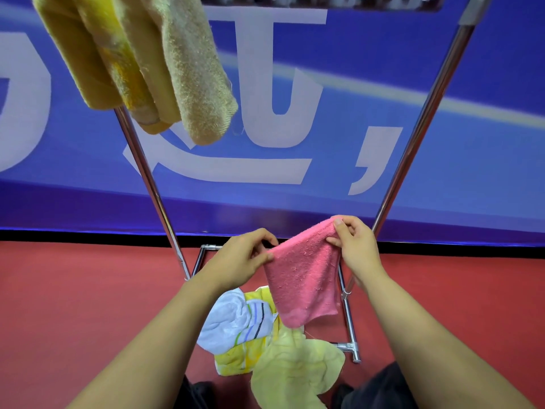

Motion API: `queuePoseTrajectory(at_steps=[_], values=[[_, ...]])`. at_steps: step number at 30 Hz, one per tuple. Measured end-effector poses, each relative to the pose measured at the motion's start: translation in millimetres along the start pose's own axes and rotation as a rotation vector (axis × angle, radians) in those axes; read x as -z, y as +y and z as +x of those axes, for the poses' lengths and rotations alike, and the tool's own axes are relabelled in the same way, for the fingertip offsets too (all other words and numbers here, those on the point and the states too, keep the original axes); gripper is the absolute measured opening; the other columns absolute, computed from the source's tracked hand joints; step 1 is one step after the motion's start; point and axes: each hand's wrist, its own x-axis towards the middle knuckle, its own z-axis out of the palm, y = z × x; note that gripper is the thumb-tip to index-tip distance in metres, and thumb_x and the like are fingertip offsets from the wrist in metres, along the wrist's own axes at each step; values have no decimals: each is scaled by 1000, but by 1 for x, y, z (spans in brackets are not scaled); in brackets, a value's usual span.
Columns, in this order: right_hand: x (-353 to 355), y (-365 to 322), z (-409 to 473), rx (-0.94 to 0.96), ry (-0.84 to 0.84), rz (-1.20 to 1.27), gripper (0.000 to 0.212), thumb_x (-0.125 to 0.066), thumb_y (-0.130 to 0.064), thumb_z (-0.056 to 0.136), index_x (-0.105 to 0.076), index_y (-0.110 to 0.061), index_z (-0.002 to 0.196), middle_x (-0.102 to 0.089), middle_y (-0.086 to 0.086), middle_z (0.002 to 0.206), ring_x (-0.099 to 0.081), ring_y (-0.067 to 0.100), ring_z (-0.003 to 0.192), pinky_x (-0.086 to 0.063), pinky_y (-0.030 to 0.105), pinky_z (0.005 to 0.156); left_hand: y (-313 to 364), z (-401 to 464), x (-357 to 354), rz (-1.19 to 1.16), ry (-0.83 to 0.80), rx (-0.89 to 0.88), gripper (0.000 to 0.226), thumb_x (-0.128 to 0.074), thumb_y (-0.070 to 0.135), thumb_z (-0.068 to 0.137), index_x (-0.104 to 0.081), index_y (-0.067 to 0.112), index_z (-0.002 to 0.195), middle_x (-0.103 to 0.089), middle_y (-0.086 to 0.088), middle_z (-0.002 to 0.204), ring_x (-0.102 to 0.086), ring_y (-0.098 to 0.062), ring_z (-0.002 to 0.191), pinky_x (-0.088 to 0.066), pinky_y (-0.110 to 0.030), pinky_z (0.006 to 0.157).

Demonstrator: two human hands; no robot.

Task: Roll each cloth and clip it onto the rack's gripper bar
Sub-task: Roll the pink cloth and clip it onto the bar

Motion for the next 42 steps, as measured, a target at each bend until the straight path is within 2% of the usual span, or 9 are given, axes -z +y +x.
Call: queuePoseTrajectory(at_steps=[3,6,12,16,19,24,31,36,42], values=[[0,5,1,-6,-6,-49,17,-54,-20,104,-68,-13,110,-69,14,113,-73,2,75,-58,39,94,7,-2,-6,138,-199,-146,46,-61,18,98,-47,38,137,-68,10,115,-62,-6,98,-49,-30,87],[-2,5,0,-2,-25,-80,19,-53,-17,104,-68,-8,112,-69,16,112,-72,2,72,-60,28,85,14,-3,-13,294,-319,-198,59,-55,20,99,-34,45,148,-61,6,136,-60,-20,114,-49,-36,94],[-8,4,-7,12,-86,-120,15,-54,-16,103,-68,-11,106,-68,14,107,-70,19,80,-53,10,66,18,-5,-21,389,-462,-60,71,-53,24,96,-22,56,151,-67,1,104,-58,-24,88,-48,-35,82],[-7,5,-8,14,-116,-129,15,-58,-22,102,-70,-14,105,-71,10,105,-74,13,78,-58,18,77,9,-2,-18,126,-399,95,73,-62,19,92,-33,49,151,-65,4,124,-64,-16,94,-51,-26,86],[-9,7,-7,11,-156,-126,14,-60,-22,101,-72,-15,104,-72,9,105,-75,12,81,-60,31,87,7,0,-16,-103,-312,175,66,-63,3,92,-45,30,150,-63,0,94,-56,-8,67,-48,-16,65],[-18,1,-17,-2,-248,-30,13,-61,-11,99,-71,-4,103,-66,11,99,-67,16,87,-58,19,74,1,4,-13,-301,-187,310,59,-64,-3,92,-51,18,145,-53,2,60,-51,-13,50,-45,-25,51],[-33,-2,-32,-5,-439,1,10,-66,0,94,-73,-6,99,-73,8,87,-71,7,68,-59,20,73,2,3,-7,-480,-61,378,48,-64,-2,91,-59,14,137,-55,-2,58,-52,-12,51,-45,-26,53],[-41,2,-42,16,-503,-13,11,-70,0,91,-74,-7,98,-76,0,81,-71,12,74,-61,28,77,8,0,-7,-539,-66,381,52,-65,-1,93,-55,11,142,-56,-3,63,-54,-10,52,-43,-23,51],[-42,3,-44,50,-492,-36,12,-73,-4,89,-77,-7,100,-78,11,93,-72,15,80,-61,33,82,12,-2,-4,-590,-69,397,52,-64,0,94,-53,12,143,-64,-9,75,-60,-13,58,-45,-23,53]])
